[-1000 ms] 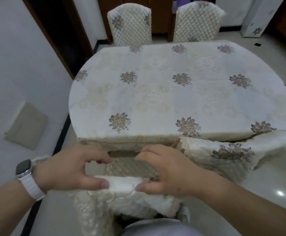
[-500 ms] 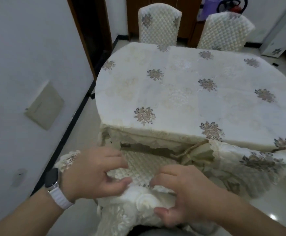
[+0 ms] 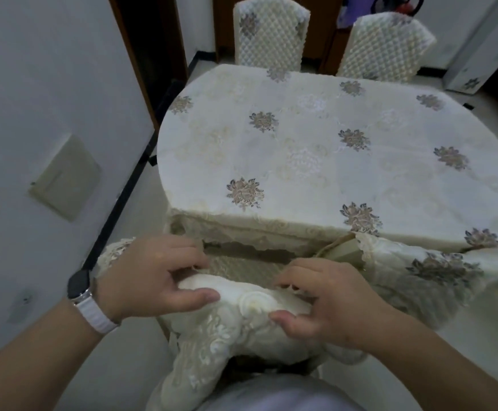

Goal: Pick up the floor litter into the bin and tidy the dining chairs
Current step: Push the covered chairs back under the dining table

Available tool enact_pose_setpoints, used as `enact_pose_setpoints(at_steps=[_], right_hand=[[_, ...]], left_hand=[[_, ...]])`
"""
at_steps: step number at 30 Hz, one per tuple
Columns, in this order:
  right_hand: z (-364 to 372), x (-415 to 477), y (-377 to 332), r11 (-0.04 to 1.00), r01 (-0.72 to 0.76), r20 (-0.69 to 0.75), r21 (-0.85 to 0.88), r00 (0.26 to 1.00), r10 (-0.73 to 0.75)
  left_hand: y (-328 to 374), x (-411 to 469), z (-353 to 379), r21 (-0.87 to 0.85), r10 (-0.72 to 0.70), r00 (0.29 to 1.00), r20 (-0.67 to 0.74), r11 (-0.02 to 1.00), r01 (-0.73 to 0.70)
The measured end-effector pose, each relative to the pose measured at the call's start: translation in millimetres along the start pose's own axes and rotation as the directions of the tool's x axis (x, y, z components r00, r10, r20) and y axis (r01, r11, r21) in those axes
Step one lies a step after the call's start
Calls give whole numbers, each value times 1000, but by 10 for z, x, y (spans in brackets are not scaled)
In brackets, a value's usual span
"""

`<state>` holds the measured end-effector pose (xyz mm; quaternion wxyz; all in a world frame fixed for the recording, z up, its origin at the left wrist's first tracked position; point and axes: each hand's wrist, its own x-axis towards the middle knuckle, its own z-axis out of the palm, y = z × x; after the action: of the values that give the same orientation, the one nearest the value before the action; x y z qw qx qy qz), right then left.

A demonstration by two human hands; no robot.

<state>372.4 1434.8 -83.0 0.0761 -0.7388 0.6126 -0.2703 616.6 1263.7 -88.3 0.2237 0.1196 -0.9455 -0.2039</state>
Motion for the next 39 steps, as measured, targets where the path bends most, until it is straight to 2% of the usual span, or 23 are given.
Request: enact_pose_setpoints(at_steps=[2, 5, 9, 12, 19, 33, 39], right_hand=[[19, 8, 28, 999, 4, -65, -44, 998, -7], [84, -17, 41, 993, -8, -127, -119, 992, -7], [156, -98, 55, 957, -62, -55, -282, 997, 49], [181, -102, 74, 939, -55, -44, -341, 998, 43], [163, -55, 249, 948, 92, -60, -305, 991, -116], [109, -37, 392, 949, 147, -16, -280, 987, -158], [-13, 214, 665, 943, 177, -13, -282, 982, -188]], left_hand=[[-60, -54, 33, 48, -21, 1000, 11, 999, 20], [-165, -90, 74, 135, -74, 994, -75, 987, 83], [-246, -87, 121, 190, -89, 987, -137, 975, 114], [-264, -105, 150, 185, -68, 984, -167, 978, 99], [-256, -94, 267, 183, -91, 961, -262, 973, 142], [-233, -53, 336, 211, -48, 953, -299, 971, 115], [-230, 76, 378, 244, -100, 937, -335, 951, 188]])
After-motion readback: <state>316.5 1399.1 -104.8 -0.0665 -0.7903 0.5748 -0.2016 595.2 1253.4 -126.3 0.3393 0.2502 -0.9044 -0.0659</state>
